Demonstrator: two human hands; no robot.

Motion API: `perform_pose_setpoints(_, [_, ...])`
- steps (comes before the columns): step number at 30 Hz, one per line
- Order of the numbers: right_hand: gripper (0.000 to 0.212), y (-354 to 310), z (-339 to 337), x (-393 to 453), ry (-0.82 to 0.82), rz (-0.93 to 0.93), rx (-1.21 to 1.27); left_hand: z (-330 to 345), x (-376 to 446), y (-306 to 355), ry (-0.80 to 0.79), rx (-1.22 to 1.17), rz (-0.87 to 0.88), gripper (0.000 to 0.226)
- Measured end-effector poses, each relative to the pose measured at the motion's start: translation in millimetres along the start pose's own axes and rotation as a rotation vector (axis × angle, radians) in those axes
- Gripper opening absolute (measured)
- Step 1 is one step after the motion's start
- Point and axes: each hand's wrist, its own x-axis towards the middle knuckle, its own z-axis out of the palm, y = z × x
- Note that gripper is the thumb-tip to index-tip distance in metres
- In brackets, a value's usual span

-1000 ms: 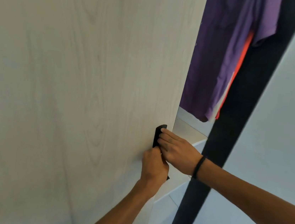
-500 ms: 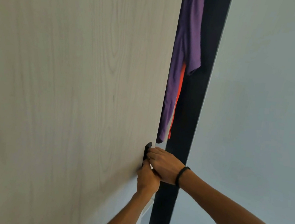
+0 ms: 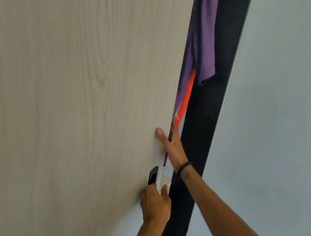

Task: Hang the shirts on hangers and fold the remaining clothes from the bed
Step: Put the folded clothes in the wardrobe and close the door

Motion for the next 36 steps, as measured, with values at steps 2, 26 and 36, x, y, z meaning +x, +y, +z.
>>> perform_pose_setpoints(2, [0.132, 1.0, 6.5, 3.7, 0.027, -0.043, 0.074, 6.1, 5.1, 1.4, 0.039, 0.017, -0.006, 0.037])
perform_pose_setpoints(26, [0.030, 74.6, -31.7, -35.2, 0.355, 0.171, -0.743, 46.2, 32.9, 24.4, -0.285, -0.675, -0.181, 0.040])
perform_pose_setpoints(36, [0.059, 95.7, -57.2, 4.9, 0.411, 0.173, -0.784, 84.0, 65.6, 30.3, -0.276, -0.135, 0.091, 0.015])
